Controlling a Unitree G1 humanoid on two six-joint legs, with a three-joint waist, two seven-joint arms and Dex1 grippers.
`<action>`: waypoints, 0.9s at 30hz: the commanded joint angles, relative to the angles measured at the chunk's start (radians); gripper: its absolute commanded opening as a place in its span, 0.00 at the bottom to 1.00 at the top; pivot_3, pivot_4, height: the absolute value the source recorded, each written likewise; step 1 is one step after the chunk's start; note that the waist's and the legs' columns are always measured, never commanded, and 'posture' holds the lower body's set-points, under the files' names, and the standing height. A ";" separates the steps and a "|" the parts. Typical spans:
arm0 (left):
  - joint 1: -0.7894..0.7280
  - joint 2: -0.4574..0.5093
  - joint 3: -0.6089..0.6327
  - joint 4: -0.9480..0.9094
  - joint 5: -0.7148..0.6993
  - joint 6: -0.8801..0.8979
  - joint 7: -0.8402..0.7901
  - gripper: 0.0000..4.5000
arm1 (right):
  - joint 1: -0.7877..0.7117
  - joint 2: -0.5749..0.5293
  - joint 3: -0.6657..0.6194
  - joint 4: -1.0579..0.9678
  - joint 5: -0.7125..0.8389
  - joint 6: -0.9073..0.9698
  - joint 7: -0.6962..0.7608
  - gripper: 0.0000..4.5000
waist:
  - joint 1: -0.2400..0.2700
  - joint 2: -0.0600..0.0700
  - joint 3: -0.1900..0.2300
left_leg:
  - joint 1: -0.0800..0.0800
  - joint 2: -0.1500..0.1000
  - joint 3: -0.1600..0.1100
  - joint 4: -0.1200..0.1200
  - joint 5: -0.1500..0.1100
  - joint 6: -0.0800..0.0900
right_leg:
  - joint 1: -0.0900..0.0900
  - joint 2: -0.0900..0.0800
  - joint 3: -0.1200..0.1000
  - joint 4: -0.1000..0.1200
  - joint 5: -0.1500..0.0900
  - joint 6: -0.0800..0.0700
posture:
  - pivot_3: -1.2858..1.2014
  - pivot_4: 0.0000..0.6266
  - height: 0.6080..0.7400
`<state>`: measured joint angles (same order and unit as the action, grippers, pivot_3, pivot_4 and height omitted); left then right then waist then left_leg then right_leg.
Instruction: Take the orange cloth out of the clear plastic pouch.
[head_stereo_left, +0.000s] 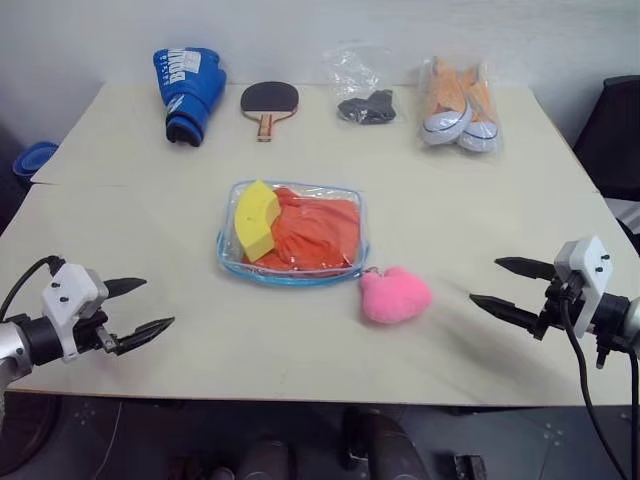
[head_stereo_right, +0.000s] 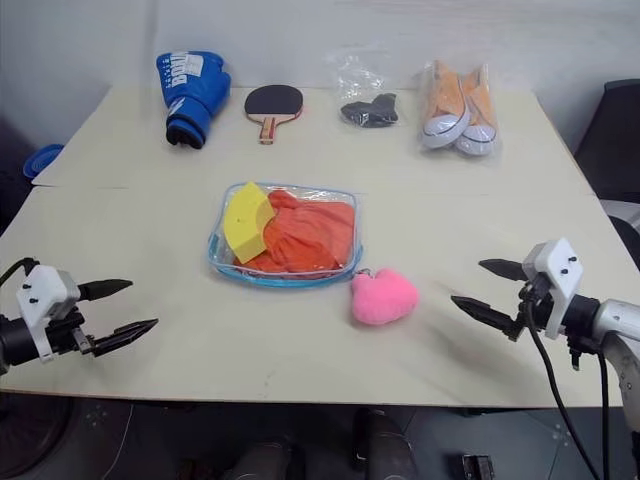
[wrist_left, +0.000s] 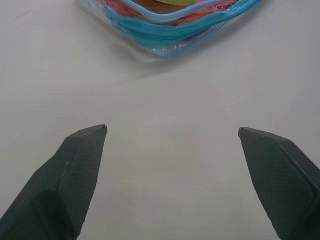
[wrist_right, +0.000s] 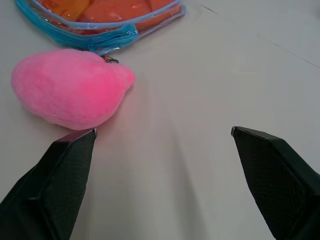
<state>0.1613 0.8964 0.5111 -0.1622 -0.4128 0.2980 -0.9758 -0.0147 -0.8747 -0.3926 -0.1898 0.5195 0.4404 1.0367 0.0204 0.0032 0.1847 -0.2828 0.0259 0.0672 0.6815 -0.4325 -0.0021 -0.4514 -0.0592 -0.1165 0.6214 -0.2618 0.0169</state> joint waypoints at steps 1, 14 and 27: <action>-0.008 0.000 0.011 -0.018 -0.005 -0.012 0.003 0.99 | 0.004 -0.019 -0.033 -0.024 0.014 -0.001 0.000 1.00 | 0.000 0.000 0.000 | 0.000 0.000 0.000 0.000 0.000 0.000 | 0.000 0.000 0.000 0.000 0.000 0.000 | 0.52 0.24 1.00; -0.005 0.010 -0.015 -0.016 0.003 0.048 0.026 0.99 | 0.001 -0.017 -0.020 -0.020 -0.003 -0.004 -0.027 1.00 | -0.002 0.000 0.000 | 0.000 0.000 0.000 0.000 0.000 0.000 | 0.000 0.000 0.000 0.000 0.000 0.000 | 0.52 0.24 1.00; -0.007 0.002 -0.003 -0.012 0.011 0.047 0.039 0.99 | -0.003 -0.011 -0.004 -0.024 0.013 0.015 -0.007 1.00 | -0.001 0.000 0.000 | 0.000 0.000 0.000 0.000 0.000 0.000 | 0.000 0.000 0.000 0.001 0.000 0.000 | 0.52 0.24 1.00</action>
<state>0.1550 0.8964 0.4865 -0.1526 -0.3924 0.3476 -0.9374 -0.0093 -0.8747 -0.3899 -0.1910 0.5187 0.4596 1.0261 0.0194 0.0032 0.1847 -0.2827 0.0257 0.0673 0.6819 -0.4324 -0.0022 -0.4513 -0.0592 -0.1163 0.6220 -0.2618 0.0169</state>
